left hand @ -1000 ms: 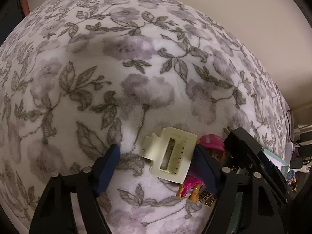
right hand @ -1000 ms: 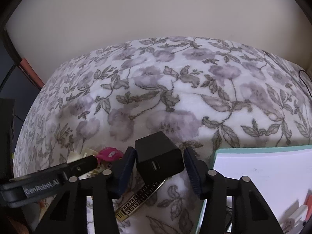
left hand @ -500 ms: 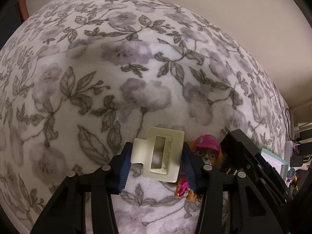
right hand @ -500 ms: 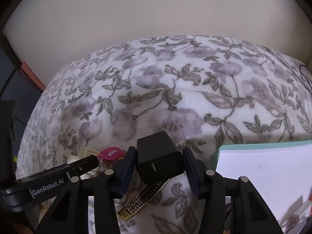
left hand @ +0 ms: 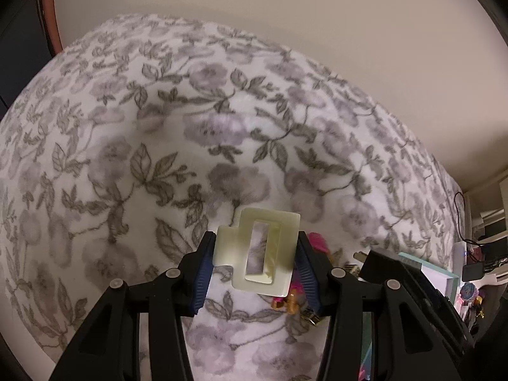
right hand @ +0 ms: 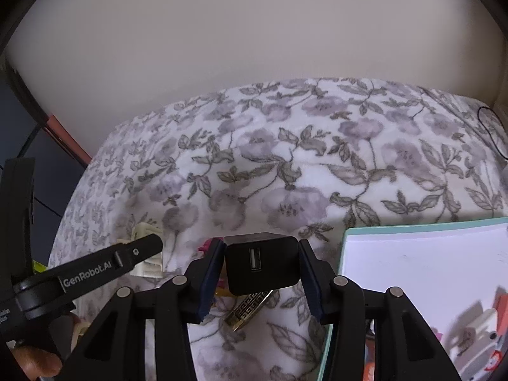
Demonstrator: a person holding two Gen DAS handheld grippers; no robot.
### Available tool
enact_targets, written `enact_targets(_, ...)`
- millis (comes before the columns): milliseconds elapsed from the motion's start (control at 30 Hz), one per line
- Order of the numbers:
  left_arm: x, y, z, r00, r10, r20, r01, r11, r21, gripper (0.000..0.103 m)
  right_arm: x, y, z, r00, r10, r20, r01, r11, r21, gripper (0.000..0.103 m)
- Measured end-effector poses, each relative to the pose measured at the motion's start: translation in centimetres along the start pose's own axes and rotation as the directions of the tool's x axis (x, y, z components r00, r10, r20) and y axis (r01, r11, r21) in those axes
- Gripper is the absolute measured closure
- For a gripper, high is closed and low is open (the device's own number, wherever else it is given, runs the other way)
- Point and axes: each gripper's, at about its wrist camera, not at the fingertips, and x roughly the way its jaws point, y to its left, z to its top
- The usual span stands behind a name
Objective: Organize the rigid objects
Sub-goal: 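Carry the white clip with the left gripper into the tray while the right carries the charger there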
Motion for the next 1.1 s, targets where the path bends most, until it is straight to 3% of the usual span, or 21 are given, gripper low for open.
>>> enact_targets(333, -3.2, -2.5, -1.6, 0.998, -0.014, 0.054, 0.011, 0.997, 0.072, 0.052, -4.3, -2.6, -0.6, 0.999, -0.048, 0.025, 0.046, 0.998, 0.045, 0.053)
enact_targets(667, -5.0, -6.0, -4.4, 0.997, -0.050, 0.063, 0.039, 0.986, 0.165, 0.052, -8.1, -7.6, -2.8, 0.996, -0.087, -0.004, 0.086, 0.974, 0.210, 0.053)
enact_targets(900, -5.8, -9.7, -6.7, 0.995, -0.078, 0.055, 0.061, 0.964, 0.258, 0.052, -9.8, -11.1, -4.2, 0.989, -0.145, -0.027, 0.147, 0.944, 0.295, 0.053)
enact_targets(1100, -5.4, -13.3, -9.1, 0.995, -0.092, 0.027, 0.077, 0.930, 0.359, 0.052, -10.3, -14.9, -4.9, 0.982, -0.185, -0.050, 0.190, 0.908, 0.373, 0.053)
